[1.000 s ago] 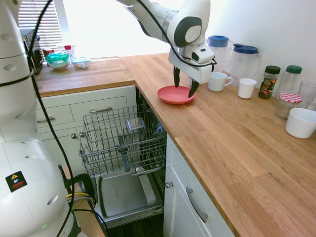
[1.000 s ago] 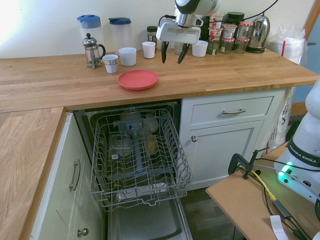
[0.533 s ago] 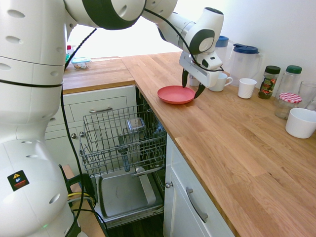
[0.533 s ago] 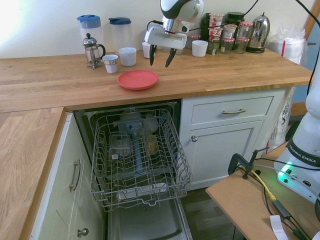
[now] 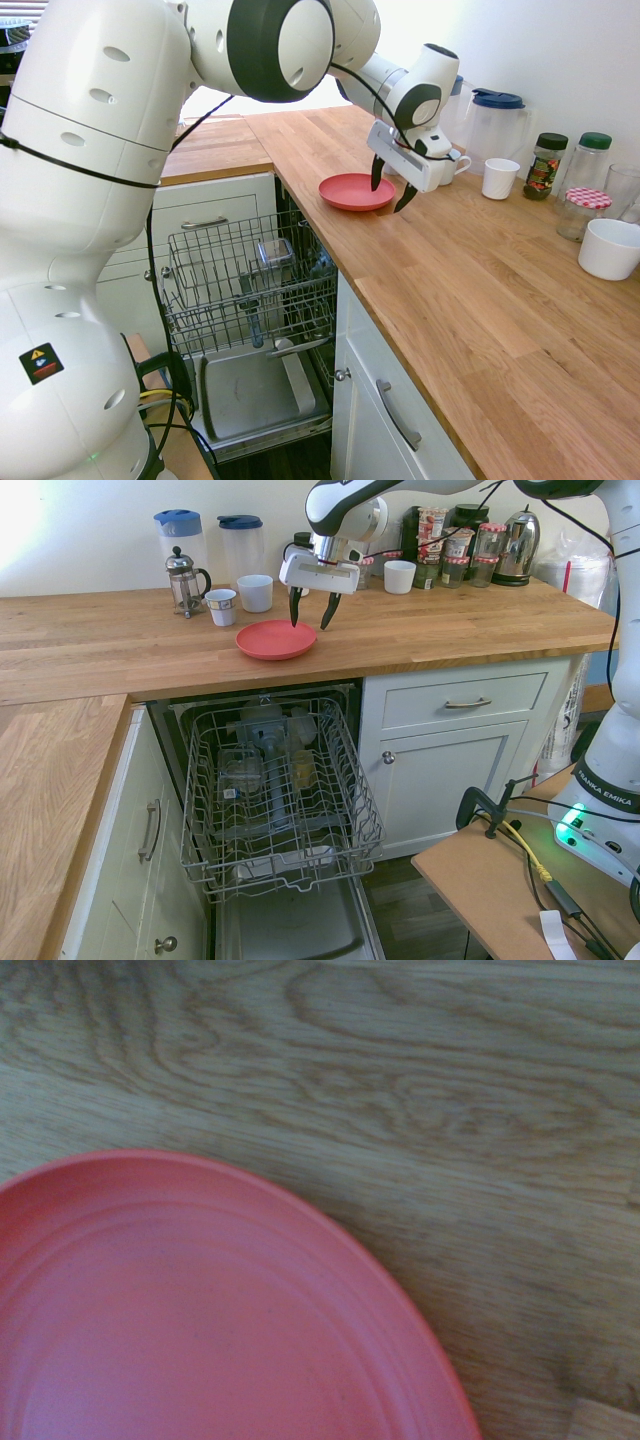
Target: Put the plate in the dishwasher
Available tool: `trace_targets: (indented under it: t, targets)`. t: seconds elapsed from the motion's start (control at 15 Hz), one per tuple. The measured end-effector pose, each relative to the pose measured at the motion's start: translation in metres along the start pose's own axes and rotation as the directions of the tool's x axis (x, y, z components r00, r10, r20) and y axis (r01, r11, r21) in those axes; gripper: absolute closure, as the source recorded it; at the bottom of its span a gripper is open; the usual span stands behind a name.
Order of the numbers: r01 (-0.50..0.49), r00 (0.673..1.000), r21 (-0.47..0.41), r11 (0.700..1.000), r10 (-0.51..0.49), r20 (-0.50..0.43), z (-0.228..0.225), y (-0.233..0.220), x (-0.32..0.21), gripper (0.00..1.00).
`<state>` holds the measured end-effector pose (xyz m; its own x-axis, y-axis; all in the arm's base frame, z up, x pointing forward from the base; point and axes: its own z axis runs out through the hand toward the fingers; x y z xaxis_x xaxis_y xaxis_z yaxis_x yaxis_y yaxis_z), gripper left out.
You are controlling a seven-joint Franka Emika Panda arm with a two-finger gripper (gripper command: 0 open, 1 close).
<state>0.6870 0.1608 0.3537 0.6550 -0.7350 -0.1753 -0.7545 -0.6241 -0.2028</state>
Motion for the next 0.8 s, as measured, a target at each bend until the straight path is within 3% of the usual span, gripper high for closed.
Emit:
trace_targets:
  t: [0.2, 0.27, 0.8]
  targets:
    - [0.005, 1.000, 0.005, 1.000, -0.006, 0.014, 0.0031, -0.0033, 0.0016, 0.00]
    - [0.007, 1.000, 0.005, 1.000, -0.007, 0.020, 0.0058, -0.0032, 0.0019, 1.00]
    - [0.023, 0.999, 0.009, 1.000, -0.024, 0.037, 0.0088, -0.0059, 0.0000, 1.00]
